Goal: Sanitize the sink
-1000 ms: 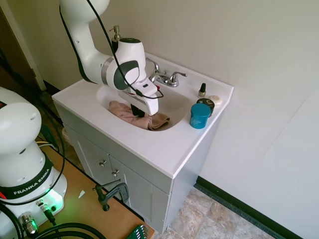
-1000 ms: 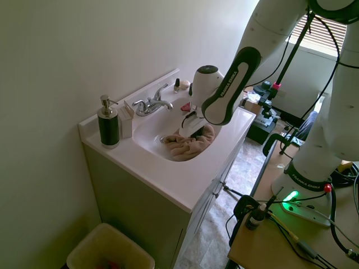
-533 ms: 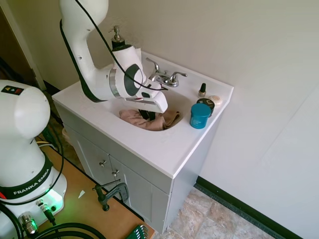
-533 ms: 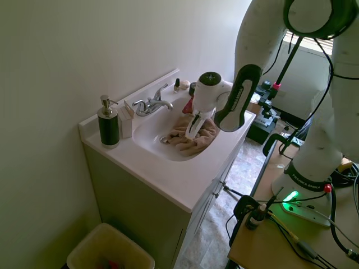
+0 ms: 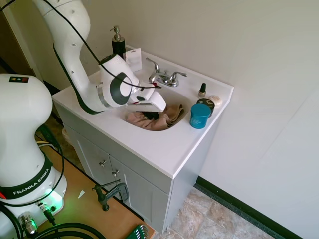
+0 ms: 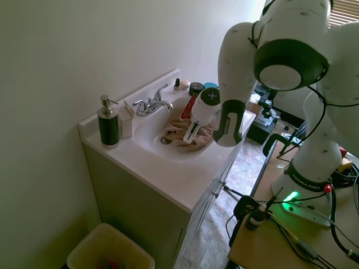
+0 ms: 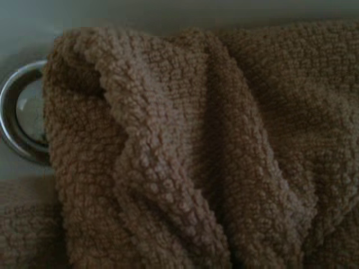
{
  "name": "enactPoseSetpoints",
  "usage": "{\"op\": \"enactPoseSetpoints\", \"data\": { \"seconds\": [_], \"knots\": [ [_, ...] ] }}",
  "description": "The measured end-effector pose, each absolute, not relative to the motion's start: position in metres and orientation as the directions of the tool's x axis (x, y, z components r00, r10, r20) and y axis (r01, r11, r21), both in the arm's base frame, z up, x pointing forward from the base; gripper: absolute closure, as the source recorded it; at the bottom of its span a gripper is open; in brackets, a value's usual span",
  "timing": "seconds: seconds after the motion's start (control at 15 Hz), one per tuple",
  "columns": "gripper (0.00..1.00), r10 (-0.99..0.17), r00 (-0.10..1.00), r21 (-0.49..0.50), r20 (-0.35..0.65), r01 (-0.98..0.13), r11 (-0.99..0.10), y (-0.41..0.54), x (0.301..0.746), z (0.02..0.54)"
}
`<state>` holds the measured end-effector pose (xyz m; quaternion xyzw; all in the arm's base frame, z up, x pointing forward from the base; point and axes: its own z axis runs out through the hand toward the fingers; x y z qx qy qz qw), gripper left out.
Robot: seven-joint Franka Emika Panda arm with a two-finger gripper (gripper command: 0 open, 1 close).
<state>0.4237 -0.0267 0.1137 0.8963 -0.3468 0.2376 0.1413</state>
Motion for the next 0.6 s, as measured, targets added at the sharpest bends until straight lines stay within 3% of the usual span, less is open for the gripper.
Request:
{"op": "enactPoseSetpoints", "data": {
  "seconds": [0.6],
  "knots": [
    [1.00, -0.729, 0.407, -0.171, 0.550, -0.800, -0.575, 0.037, 0.411, 0.099]
  ]
}}
